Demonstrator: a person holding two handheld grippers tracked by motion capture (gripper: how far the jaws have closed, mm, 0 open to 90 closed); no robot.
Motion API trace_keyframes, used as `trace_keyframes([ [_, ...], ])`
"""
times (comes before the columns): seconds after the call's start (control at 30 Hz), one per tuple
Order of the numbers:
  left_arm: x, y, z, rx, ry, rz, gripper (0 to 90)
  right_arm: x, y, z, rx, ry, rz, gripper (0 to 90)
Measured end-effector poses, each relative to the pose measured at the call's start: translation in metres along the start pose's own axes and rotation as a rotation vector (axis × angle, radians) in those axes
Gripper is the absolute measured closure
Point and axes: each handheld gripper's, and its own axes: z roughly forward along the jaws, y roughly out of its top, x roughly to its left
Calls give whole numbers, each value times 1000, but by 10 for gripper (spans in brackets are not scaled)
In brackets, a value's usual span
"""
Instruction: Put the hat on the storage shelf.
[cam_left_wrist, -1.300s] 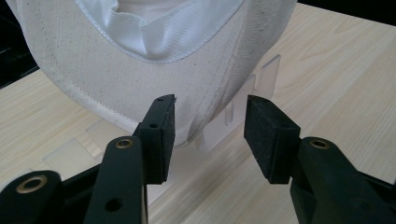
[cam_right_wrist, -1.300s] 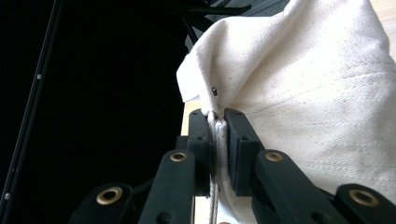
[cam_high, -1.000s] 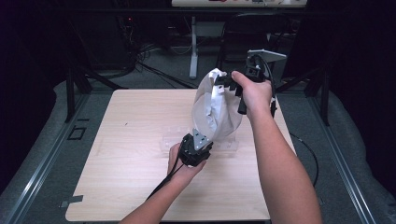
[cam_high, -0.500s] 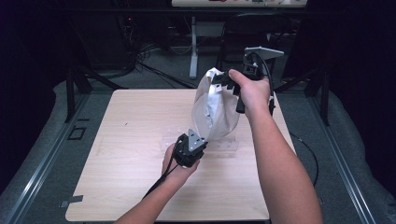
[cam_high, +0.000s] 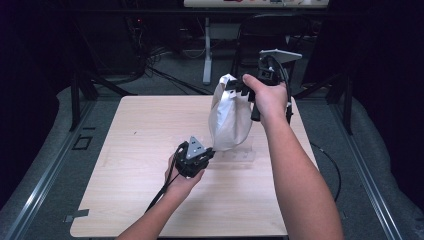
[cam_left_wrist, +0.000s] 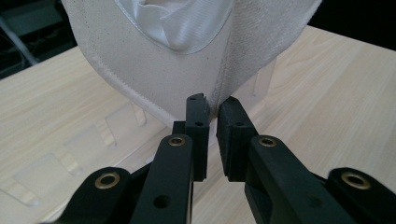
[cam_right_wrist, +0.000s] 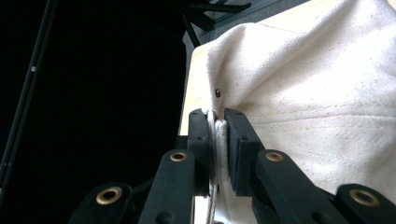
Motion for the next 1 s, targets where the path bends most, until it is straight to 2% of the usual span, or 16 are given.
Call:
trace_keyframes([
  [0.47,11,-11,2,-14,-52,-48,840,0,-3,9,10,-6,-5,815],
  [1.0,17,-24,-6,-9,-25,-84,858,7,-11,27,65,4,-21,815],
])
